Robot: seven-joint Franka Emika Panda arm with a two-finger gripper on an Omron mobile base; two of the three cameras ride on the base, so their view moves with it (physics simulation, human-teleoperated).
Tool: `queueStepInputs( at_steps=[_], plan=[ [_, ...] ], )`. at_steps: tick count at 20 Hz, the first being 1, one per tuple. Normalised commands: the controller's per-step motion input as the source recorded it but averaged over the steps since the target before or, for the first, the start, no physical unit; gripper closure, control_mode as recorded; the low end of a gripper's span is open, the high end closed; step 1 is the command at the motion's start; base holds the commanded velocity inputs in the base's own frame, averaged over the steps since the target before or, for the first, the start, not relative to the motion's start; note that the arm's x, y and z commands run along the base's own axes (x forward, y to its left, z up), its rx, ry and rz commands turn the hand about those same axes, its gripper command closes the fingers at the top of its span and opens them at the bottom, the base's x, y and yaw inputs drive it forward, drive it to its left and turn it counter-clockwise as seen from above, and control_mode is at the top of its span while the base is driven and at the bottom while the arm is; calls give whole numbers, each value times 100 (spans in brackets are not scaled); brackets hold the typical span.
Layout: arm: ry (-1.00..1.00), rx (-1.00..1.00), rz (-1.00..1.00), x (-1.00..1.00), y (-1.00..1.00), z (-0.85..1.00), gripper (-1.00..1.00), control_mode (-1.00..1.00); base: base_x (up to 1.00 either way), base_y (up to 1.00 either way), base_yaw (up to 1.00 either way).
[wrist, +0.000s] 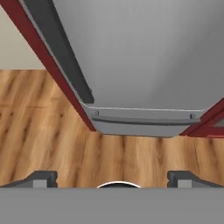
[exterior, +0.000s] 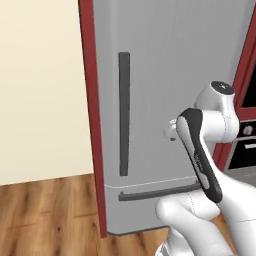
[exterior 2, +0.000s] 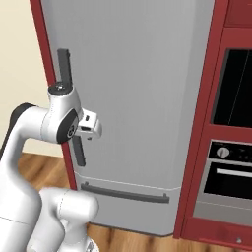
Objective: Retrieve the apple and banana from the fridge and place them into the bowl on the dining table.
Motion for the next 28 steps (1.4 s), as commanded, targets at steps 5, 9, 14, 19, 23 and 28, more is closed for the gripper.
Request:
queueStepInputs(
  at_steps=[5,9,14,19,23,28],
  plan=[
    [0,0,0,0,0,0,-100,100,-37,48,0],
    [0,0,0,0,0,0,-100,100,-45,44,0],
    [0,0,0,0,0,0,-100,100,-46,34,0],
    [0,0,0,0,0,0,-100,100,-41,59,0],
    [0,0,0,0,0,0,-100,100,-8,78,-4],
    [0,0,0,0,0,0,-100,100,0,64,-3]
  ],
)
